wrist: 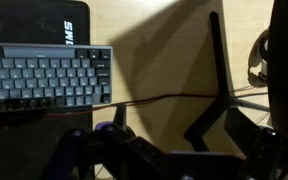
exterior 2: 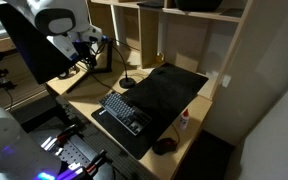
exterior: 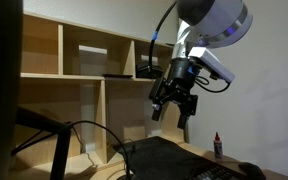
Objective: Press the escape key on the keyboard
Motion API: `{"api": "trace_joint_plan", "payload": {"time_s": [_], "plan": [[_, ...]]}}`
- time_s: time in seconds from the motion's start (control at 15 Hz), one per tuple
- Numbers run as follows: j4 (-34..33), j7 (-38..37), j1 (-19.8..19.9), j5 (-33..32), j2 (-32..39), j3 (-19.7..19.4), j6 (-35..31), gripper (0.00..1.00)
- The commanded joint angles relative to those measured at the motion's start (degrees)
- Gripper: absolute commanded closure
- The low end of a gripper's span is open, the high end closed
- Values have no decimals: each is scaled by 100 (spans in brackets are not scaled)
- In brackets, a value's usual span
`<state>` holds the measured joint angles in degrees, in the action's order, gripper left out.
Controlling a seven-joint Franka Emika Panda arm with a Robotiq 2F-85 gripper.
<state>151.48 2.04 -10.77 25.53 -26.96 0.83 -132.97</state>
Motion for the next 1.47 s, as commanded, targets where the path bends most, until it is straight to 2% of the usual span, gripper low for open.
{"api": "trace_joint_plan", "payload": {"time_s": [0.0, 0.13, 0.27, 0.33, 0.67, 0.73, 1.07, 1.2, 1.27, 1.33, 1.4], "plan": [[-156, 203, -291, 745, 933, 78, -1382, 0], [-331, 108, -359, 853, 1494, 136, -1905, 0], [-423, 59, -375, 1052, 1714, 140, -2183, 0], [-182, 33, -276, 806, 1349, 197, -1943, 0], [-242, 33, -271, 819, 1441, 210, -1983, 0], [-366, -47, -242, 823, 1840, 219, -2211, 0], [-639, 585, -559, 1805, 2772, 203, -3111, 0], [-804, 693, -574, 2041, 3111, 245, -3347, 0], [-889, 629, -563, 2037, 3296, 235, -3396, 0], [-607, 478, -557, 1817, 2861, 208, -3201, 0], [-689, 479, -561, 1838, 3023, 208, -3258, 0]]}}
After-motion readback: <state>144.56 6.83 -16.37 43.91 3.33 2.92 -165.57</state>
